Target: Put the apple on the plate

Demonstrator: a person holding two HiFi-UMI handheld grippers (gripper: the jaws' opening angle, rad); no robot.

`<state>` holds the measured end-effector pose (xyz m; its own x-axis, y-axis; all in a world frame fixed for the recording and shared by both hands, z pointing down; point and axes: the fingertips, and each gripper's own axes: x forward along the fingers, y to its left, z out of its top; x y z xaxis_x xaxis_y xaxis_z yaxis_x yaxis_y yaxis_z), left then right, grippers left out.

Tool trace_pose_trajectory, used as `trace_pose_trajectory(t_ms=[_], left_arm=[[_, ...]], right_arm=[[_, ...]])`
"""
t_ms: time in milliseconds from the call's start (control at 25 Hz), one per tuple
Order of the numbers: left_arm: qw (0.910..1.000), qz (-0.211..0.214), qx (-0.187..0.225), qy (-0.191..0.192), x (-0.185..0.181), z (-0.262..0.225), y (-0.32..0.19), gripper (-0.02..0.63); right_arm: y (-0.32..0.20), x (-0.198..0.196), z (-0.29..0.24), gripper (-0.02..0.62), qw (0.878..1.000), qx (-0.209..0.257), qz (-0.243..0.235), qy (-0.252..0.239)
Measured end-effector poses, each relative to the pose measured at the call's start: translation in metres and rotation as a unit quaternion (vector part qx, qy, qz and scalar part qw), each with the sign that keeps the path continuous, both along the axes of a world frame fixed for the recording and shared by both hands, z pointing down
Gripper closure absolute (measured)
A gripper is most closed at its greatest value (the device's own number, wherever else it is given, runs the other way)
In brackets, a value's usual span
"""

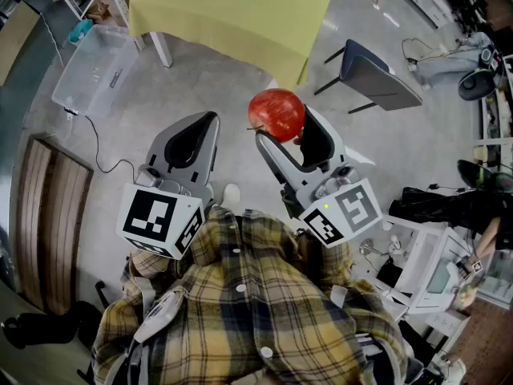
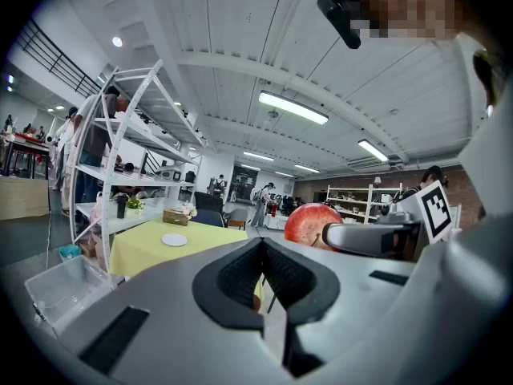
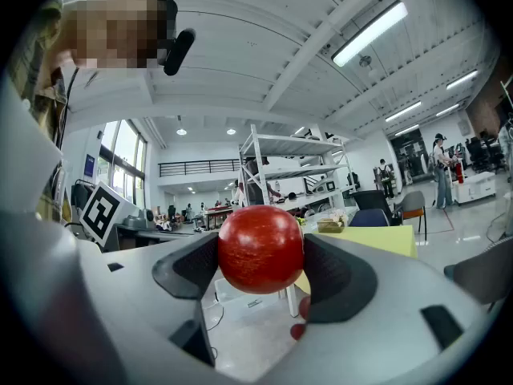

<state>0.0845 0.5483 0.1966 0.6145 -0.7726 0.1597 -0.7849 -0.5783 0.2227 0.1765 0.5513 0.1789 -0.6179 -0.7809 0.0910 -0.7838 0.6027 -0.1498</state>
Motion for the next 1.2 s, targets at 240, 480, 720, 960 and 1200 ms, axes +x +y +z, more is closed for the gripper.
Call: trace_pose_trajectory(t_ms=[240,480,720,960,1200], left_arm=[[1.0000,-0.003,0.004,-0.006,0.010,0.003,0.001,0.600],[0.9999,-0.012,0.006,-0.007,0.024,0.004,0.007,0.600],[0.9996,-0.026,-0.004,-0.006,0.027,0.014,0.010,0.600],[0.9994,-0.034,-0.012,-0.003,0.019,0.020,-0.001,0.600],[0.9992,-0.038,-0.011,-0.001,-0.009,0.025,-0.034,0.600]], right_arm=[[0.002,0.013,0.001,0.267,1.000,0.000,-0.001,-0.012],[0.008,0.029,0.005,0.267,1.000,0.000,-0.008,-0.014],[0.012,0.037,0.014,0.267,1.000,-0.006,-0.016,-0.008],[0.000,0.028,0.018,0.267,1.000,-0.012,-0.025,-0.005],[-0.035,0.001,0.024,0.267,1.000,-0.016,-0.026,-0.003]])
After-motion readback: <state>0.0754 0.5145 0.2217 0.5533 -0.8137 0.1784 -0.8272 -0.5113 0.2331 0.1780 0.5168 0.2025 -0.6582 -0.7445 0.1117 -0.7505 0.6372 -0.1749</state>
